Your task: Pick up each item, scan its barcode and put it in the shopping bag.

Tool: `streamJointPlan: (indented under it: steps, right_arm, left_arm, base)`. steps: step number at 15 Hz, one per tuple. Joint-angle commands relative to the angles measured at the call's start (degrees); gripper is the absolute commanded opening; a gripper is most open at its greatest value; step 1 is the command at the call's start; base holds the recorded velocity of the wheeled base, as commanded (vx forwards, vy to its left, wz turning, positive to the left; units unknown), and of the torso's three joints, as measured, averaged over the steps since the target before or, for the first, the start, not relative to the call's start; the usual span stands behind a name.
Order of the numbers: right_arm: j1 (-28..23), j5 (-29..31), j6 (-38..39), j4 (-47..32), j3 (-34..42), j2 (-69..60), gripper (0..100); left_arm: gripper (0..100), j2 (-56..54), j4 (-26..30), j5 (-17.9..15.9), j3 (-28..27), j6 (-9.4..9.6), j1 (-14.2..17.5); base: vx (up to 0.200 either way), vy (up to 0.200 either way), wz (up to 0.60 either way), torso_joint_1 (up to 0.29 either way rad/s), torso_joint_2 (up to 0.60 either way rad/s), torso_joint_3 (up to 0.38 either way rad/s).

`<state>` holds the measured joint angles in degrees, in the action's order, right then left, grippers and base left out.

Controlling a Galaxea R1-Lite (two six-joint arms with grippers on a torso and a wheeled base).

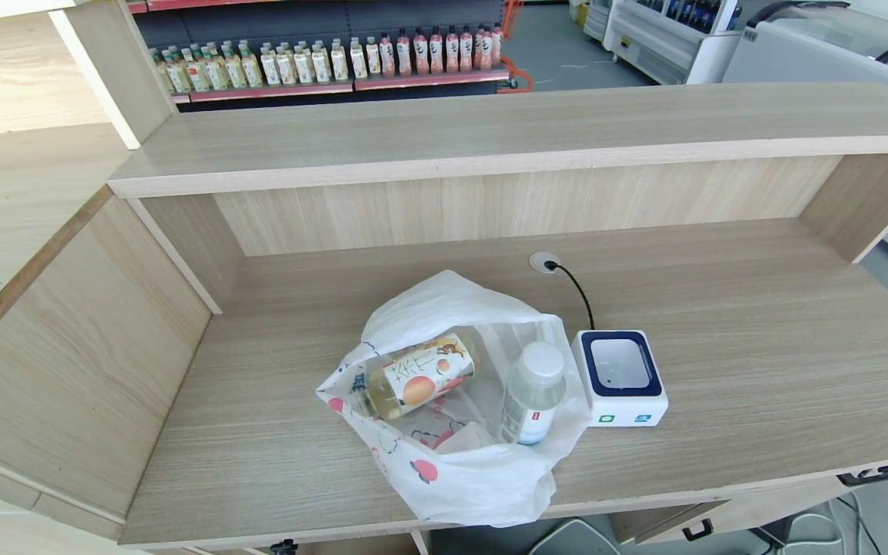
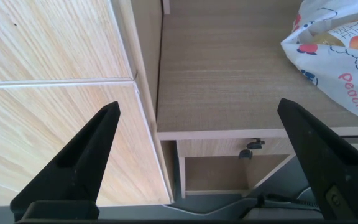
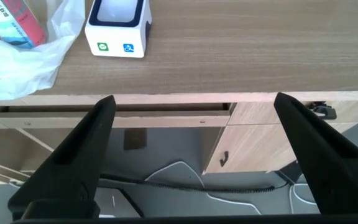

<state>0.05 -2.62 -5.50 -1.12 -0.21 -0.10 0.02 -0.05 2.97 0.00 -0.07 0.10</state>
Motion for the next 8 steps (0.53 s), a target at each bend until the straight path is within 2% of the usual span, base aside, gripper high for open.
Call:
streamJointPlan:
  steps: [1,8]
  right_arm:
    - [0.0,0.0,0.0,-0.2,0.0,0.1,100]
    - [0.0,0.0,0.0,-0.2,0.0,0.1,100]
  left_arm:
    - [100,0.0,0.0,0.0,0.0,-0.01,0.0]
    - [100,0.0,0.0,0.1,0.0,-0.01,0.0]
  base:
    - [0.0,0.0,0.0,0.0,0.0,0.0]
    - [0.0,0.0,0.0,0.0,0.0,0.0]
